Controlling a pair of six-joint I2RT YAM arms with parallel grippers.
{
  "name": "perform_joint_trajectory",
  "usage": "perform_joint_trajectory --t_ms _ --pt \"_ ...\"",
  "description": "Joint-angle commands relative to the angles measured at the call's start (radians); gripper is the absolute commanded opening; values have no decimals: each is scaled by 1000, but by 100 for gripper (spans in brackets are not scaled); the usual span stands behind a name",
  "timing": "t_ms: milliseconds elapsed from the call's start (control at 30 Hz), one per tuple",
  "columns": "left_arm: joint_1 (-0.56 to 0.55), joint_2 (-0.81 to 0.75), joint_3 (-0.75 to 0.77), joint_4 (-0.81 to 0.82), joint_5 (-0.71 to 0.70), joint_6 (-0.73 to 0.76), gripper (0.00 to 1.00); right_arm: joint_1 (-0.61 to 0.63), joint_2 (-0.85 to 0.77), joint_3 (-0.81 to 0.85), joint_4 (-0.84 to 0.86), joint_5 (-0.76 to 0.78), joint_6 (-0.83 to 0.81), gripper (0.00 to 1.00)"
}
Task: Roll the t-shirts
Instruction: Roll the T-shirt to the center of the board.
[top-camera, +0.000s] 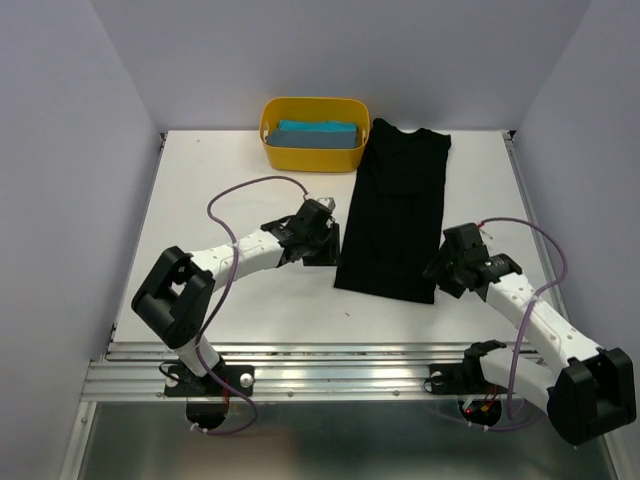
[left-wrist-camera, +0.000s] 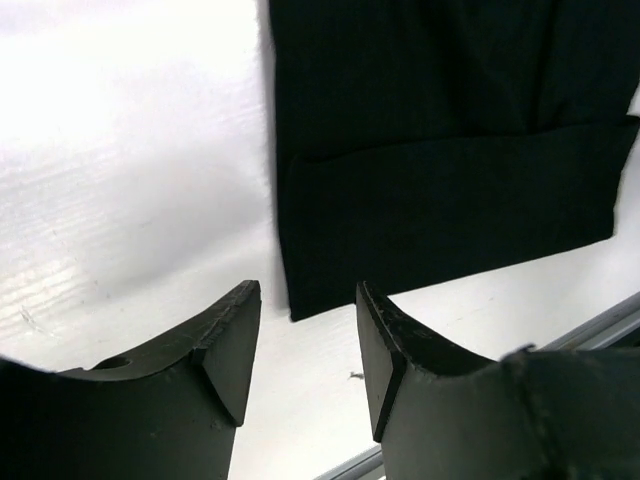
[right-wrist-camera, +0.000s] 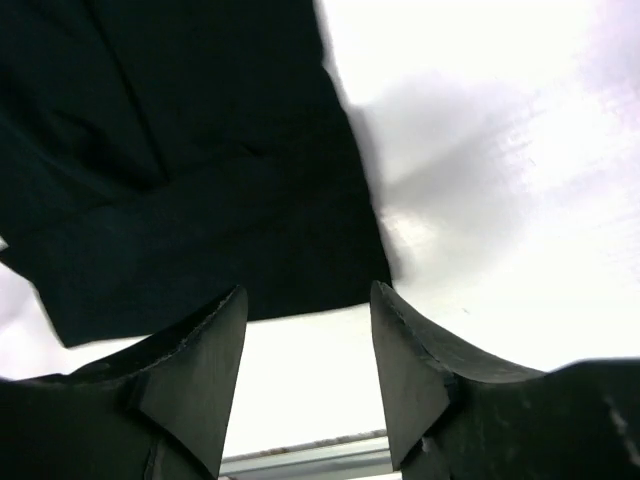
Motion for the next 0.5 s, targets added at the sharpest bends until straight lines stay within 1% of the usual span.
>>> perform_joint_trajectory --t_ms 0,33,200,333,467 --pt "-1 8 -80 29 45 -31 54 -2 -78 -80 -55 -40 107 61" --pt "-1 9 -98 41 56 -50 54 -2 -89 -90 -54 -50 144 64" --pt "-1 29 -139 96 129 -93 54 -2 -133 -171 -2 -102 224 65" --pt "0 55 -146 110 128 -104 53 -2 -124 -220 46 -122 246 64" --pt "0 77 -137 115 130 -105 49 -2 -83 -226 80 -116 241 63"
